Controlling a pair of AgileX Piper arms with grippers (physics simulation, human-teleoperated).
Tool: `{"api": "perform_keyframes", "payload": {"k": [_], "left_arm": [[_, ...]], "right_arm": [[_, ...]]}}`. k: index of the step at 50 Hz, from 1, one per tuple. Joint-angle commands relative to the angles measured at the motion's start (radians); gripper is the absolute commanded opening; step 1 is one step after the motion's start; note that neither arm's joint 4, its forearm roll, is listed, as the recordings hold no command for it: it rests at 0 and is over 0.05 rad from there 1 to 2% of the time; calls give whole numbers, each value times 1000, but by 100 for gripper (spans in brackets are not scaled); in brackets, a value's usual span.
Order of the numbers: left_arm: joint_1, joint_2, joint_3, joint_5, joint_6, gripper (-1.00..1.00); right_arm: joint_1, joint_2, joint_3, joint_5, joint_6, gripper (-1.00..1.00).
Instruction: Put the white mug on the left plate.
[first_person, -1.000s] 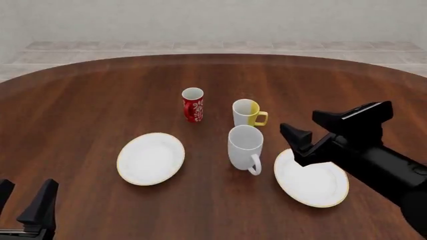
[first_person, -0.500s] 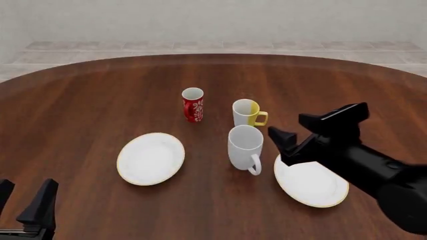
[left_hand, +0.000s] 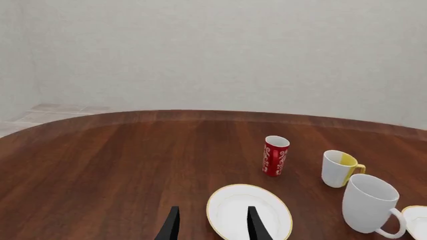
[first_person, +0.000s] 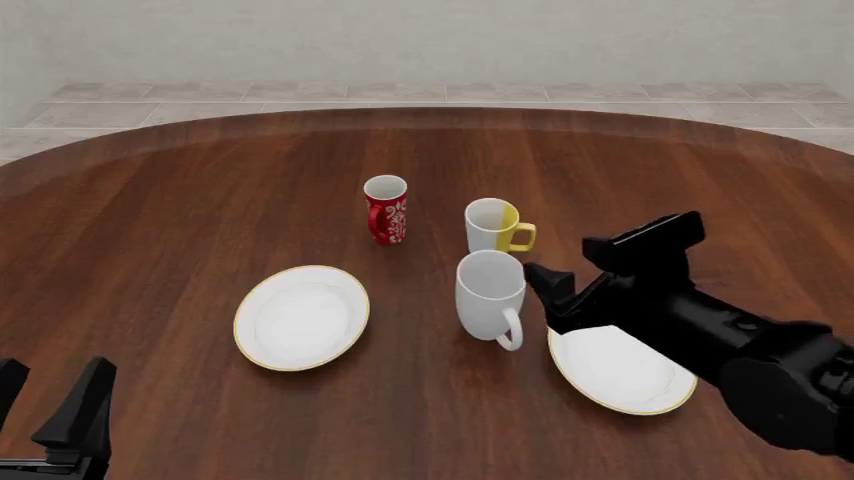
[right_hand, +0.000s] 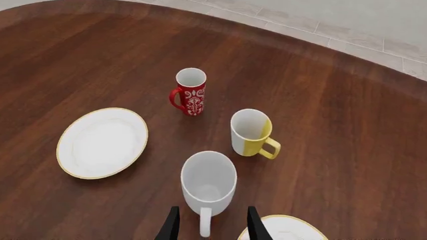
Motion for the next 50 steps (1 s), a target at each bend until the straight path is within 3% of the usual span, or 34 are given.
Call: {"api": "perform_keyframes", "payload": {"k": [1,50], "left_arm": [[0,0,-3,1,-3,100],[-6,-1,-17,3,-14,100]], "right_arm": [[4,37,-8,-7,-1,100],[-1,192,-21,-63,13,100]]}}
